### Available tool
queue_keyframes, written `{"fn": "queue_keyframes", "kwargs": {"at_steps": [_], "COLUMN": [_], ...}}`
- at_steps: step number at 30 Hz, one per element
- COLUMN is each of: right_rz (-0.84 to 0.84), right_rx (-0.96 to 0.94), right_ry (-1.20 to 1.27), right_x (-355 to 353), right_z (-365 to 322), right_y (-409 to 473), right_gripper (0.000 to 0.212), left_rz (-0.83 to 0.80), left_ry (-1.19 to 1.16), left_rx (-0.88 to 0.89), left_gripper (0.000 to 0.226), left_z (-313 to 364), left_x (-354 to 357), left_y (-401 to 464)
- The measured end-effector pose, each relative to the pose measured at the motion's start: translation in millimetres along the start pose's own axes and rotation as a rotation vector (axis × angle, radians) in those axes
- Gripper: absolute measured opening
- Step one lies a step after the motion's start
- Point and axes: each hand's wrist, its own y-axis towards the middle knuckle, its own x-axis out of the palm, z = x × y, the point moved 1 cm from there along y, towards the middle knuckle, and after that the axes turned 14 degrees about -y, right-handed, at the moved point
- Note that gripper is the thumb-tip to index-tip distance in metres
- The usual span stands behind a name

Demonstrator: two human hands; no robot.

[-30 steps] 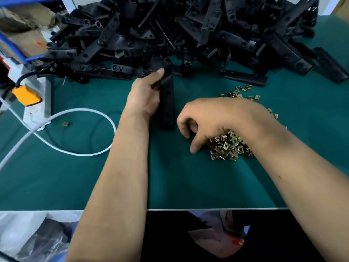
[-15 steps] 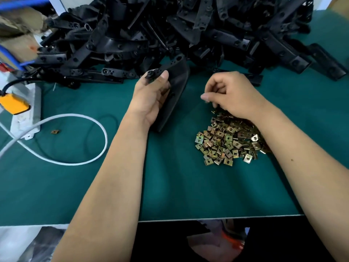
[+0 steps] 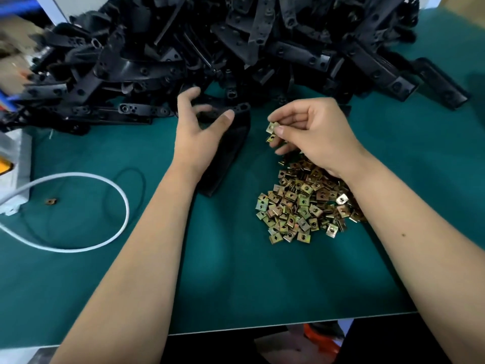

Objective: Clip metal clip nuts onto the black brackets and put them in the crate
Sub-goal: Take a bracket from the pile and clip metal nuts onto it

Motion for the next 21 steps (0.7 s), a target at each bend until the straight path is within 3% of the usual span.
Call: {"fn": "queue_keyframes", "kwargs": {"at_steps": [2, 3, 6, 8, 12, 21], "right_rz": [0.035, 0.045, 0.041, 0.021, -0.056, -0.167], "right_rx": [0.008, 0.012, 0.013, 0.012, 0.050, 0.074], "right_ry": [0.023, 0.034, 0.050, 0.048, 0.030, -0.057], "right_x": [-0.8, -0.5, 2.6, 4.3, 3.4, 0.8], "right_z": [-1.7, -2.6, -3.7, -3.1, -2.4, -2.3], "right_y": [-0.2, -0.2, -0.6, -0.8, -1.2, -2.1], "right_gripper": [0.015, 0.014, 0.013, 0.014, 0.012, 0.012], "left_rz": [0.035, 0.024, -0.171, -0.294, -0.356, -0.459], "left_ry": [0.414, 0.493, 0.469, 0.390, 0.198, 0.134], "left_rx": [0.315, 0.452, 0.683, 0.639, 0.400, 0.265], "left_gripper": [0.067, 0.064, 0.048, 0.037, 0.021, 0.018], "left_z": [3.3, 7.8, 14.4, 14.3, 6.7, 7.7], "left_x": [-1.5, -1.0, 7.4, 16.5, 20.5, 18.4], "left_y": [-3.3, -5.2, -7.2, -12.1, -14.4, -15.9]}}
